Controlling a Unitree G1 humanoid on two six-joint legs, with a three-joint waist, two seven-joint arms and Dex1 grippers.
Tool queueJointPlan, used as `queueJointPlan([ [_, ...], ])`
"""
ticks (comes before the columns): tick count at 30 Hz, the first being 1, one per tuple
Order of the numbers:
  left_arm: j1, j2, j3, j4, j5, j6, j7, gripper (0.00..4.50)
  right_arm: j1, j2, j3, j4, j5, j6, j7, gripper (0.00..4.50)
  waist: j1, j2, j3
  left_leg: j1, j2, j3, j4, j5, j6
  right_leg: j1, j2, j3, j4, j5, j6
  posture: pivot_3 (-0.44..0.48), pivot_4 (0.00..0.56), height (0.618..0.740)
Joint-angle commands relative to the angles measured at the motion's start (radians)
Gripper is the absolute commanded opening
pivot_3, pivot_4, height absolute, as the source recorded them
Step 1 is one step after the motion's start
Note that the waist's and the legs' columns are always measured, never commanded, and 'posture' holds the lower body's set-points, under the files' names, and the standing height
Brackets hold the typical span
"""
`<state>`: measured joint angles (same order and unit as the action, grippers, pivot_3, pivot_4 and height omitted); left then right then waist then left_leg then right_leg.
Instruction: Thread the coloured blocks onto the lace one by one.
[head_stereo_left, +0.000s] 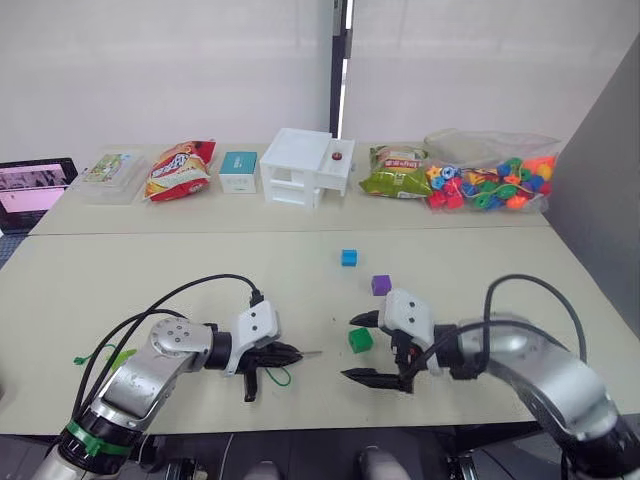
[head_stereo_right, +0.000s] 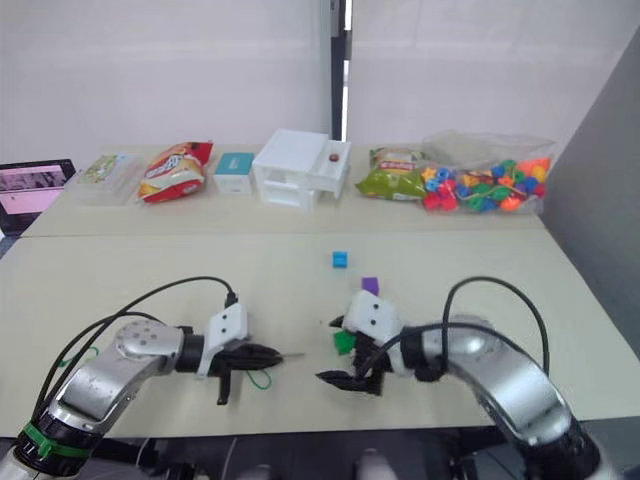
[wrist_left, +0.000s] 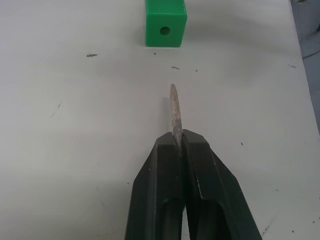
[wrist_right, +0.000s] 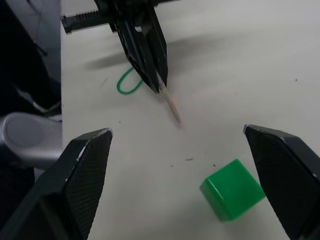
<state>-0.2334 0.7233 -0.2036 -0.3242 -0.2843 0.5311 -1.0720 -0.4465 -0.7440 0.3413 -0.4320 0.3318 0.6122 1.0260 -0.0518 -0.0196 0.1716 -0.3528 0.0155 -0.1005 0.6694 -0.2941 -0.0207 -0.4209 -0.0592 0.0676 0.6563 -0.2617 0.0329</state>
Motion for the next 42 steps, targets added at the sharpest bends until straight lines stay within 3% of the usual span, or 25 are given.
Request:
queueJointPlan([
  [1,0.021,0.007,0.023,-0.077,-0.034,0.009,0.01,0.0,-0.096,0.033,0.087,0.263,-0.116,-0.26,0.137,4.44,-0.001,0.0,0.0,0.0,0.0,0.0,0.0,0.0,0.0,0.0,0.0,0.0,0.0,0.0,0.0,0.0,0.15,0.74],
  [8,0.07,0.015,0.034,-0.138,-0.052,0.033,0.047,0.0,-0.159,0.094,0.092,0.514,-0.17,-0.436,0.24,4.44,0.012,0.0,0.0,-0.001,-0.001,-0.001,0.001,0.0,0.0,-0.001,-0.002,0.0,0.003,0.001,0.0,0.0,0.15,0.74],
  [11,0.075,0.015,0.034,-0.144,-0.055,0.036,0.056,0.0,-0.154,0.096,0.082,0.528,-0.172,-0.453,0.259,3.61,0.012,0.0,0.0,-0.001,-0.001,-0.001,0.0,0.0,0.0,-0.001,-0.002,0.0,0.002,0.001,0.0,0.0,0.15,0.74],
  [18,0.068,0.007,0.021,-0.128,-0.049,0.028,0.066,0.0,-0.152,0.085,0.053,0.52,-0.174,-0.451,0.274,1.21,0.009,0.0,0.0,-0.001,-0.001,-0.001,0.001,0.0,0.0,-0.001,-0.001,0.0,0.003,0.001,0.0,0.0,0.15,0.74],
  [23,0.037,-0.017,0.006,-0.111,-0.048,0.039,0.074,0.0,-0.138,0.098,0.05,0.505,-0.181,-0.431,0.266,1.2,0.01,0.0,0.0,-0.001,-0.001,-0.001,0.001,0.0,0.0,-0.001,-0.002,0.0,0.003,0.001,0.0,0.0,0.15,0.74],
  [29,-0.073,-0.069,-0.107,-0.031,0.029,0.038,0.092,0.0,-0.073,0.133,0.067,0.417,-0.199,-0.369,0.213,1.2,0.01,0.0,0.0,-0.001,-0.001,-0.001,0.003,0.0,0.0,-0.001,-0.002,0.0,0.006,0.001,0.0,0.0,0.15,0.74],
  [42,-0.165,-0.105,-0.139,0.012,0.025,0.051,0.065,0.0,-0.031,0.127,0.074,0.361,-0.222,-0.309,0.191,1.2,0.009,0.0,0.0,-0.001,-0.001,-0.002,0.006,0.0,0.001,0.0,-0.001,0.0,0.007,0.001,0.001,0.0,0.15,0.74],
])
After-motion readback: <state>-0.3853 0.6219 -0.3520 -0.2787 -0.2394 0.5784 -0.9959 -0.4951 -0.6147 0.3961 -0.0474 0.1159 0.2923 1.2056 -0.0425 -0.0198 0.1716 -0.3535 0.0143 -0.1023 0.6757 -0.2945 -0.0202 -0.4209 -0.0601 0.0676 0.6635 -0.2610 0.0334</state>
